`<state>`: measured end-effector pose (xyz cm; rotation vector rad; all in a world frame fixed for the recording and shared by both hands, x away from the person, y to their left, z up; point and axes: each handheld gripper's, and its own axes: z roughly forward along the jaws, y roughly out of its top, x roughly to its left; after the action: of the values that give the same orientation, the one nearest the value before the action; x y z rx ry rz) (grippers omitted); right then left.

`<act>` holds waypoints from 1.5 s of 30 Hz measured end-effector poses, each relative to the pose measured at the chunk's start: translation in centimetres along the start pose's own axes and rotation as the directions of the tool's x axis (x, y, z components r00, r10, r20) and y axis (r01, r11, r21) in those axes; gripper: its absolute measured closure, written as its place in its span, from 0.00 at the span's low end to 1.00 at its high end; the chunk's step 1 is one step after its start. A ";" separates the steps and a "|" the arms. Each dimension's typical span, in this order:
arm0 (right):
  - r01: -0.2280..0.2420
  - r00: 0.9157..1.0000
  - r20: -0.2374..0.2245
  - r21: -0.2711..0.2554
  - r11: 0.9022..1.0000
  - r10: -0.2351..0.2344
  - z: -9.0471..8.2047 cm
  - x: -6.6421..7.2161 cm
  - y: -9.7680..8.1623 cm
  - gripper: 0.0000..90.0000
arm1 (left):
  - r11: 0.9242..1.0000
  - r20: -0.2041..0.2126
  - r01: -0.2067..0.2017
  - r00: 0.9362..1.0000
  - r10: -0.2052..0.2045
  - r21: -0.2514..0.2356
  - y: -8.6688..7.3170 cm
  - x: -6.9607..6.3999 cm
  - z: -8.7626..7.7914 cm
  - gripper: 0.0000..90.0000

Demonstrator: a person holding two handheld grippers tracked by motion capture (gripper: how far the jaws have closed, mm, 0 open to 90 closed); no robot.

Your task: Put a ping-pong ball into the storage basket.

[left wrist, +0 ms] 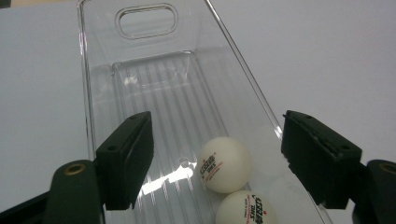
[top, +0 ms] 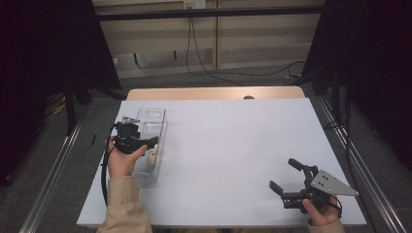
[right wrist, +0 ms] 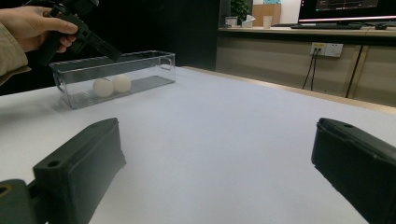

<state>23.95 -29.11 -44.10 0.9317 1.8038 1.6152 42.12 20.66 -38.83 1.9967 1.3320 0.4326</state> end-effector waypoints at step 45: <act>-0.004 1.000 0.003 0.003 1.000 0.004 -0.2 0.1 0.0 0.01 | 0.986 0.084 -0.014 0.996 0.029 -0.168 -1.5 -2.3 -1.9 0.05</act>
<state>23.79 -29.17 -44.10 0.9396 1.8032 1.6135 39.03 19.60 -38.29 1.8711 1.1824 0.4484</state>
